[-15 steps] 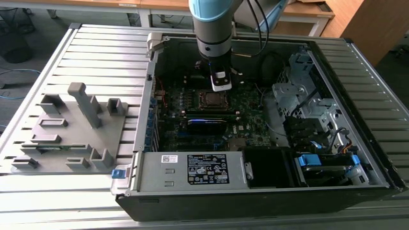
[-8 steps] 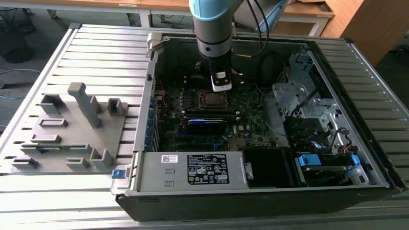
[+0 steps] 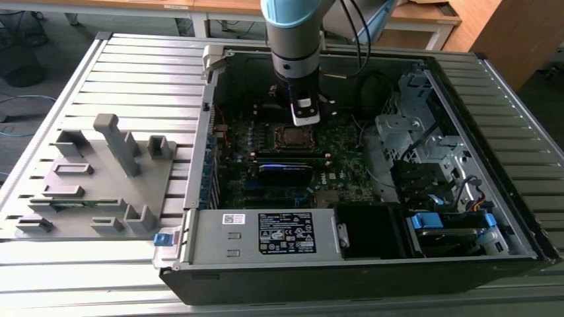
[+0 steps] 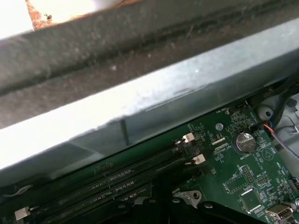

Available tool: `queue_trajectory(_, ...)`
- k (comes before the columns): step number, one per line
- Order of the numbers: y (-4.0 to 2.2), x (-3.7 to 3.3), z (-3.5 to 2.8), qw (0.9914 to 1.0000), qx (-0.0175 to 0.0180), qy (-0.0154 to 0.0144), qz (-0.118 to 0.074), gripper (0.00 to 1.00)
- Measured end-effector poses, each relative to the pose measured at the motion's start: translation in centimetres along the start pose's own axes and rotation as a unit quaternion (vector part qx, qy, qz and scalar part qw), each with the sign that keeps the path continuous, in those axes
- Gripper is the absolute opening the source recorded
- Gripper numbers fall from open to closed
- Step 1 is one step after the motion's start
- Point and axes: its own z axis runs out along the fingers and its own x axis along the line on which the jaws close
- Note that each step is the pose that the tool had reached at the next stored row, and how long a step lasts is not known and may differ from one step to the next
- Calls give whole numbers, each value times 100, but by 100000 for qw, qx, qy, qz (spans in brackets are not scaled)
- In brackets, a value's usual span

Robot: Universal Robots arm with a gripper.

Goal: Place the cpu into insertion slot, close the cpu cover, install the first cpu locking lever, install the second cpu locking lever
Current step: 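Install the first cpu locking lever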

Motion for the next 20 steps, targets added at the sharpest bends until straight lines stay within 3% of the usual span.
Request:
queue_trajectory(4, 20, -6, -70, 100000, -23, 2, 4, 11)
queue_trajectory(12, 65, 15, -62, 100000, 41, -41, -17, 11)
queue_trajectory(20, 64, 15, -62, 100000, -57, -246, -64, 11)
